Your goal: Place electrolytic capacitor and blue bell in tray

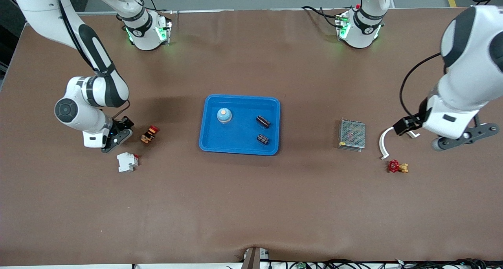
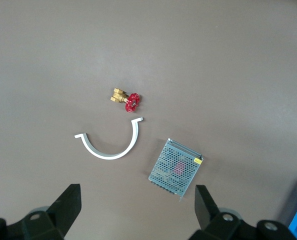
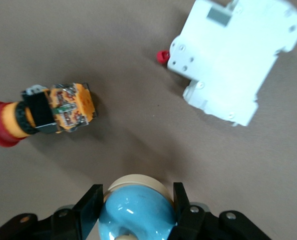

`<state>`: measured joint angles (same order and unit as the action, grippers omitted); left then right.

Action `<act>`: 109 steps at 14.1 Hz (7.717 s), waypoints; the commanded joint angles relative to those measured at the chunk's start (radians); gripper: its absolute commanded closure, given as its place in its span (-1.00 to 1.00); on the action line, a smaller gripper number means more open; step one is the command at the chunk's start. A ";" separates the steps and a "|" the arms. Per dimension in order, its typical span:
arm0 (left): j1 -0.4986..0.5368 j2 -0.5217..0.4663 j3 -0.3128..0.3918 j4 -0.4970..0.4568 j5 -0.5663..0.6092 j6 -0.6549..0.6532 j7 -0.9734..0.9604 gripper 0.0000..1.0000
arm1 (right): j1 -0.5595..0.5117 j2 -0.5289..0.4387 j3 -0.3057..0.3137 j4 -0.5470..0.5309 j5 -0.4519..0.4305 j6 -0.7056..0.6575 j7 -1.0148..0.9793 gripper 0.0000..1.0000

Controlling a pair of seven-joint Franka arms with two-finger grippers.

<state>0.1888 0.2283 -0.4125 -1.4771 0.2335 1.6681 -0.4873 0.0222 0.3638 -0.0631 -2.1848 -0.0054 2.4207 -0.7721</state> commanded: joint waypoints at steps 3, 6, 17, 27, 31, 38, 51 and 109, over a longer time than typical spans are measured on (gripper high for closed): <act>0.027 -0.075 0.007 -0.022 -0.040 -0.034 0.108 -1.00 | -0.011 -0.040 0.014 0.147 0.033 -0.244 -0.001 0.22; -0.006 -0.133 0.066 -0.040 -0.059 -0.037 0.179 -1.00 | 0.024 -0.040 0.017 0.230 0.050 -0.340 0.075 0.22; -0.212 -0.282 0.385 -0.107 -0.227 -0.131 0.346 -1.00 | 0.263 -0.031 0.017 0.315 0.142 -0.345 0.558 0.22; -0.154 -0.310 0.377 -0.126 -0.252 -0.133 0.389 -1.00 | 0.502 0.067 0.017 0.378 0.144 -0.166 1.089 0.22; -0.131 -0.313 0.357 -0.126 -0.256 -0.133 0.389 -1.00 | 0.556 0.153 0.016 0.456 0.142 -0.154 1.188 0.22; -0.129 -0.291 0.357 -0.121 -0.256 -0.111 0.388 -1.00 | 0.627 0.268 0.017 0.451 0.144 -0.028 1.249 0.20; -0.129 -0.291 0.365 -0.111 -0.249 -0.120 0.386 -1.00 | 0.631 0.294 0.016 0.436 0.140 0.009 1.231 -1.00; -0.137 -0.294 0.336 -0.066 -0.240 -0.226 0.380 -1.00 | -0.019 -0.470 0.014 0.533 0.018 -0.832 0.775 -1.00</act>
<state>0.0461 -0.0720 -0.0715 -1.5665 0.0000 1.4588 -0.1198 0.0050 -0.0848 -0.0519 -1.6364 0.0152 1.5925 0.0003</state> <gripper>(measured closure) 0.000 0.000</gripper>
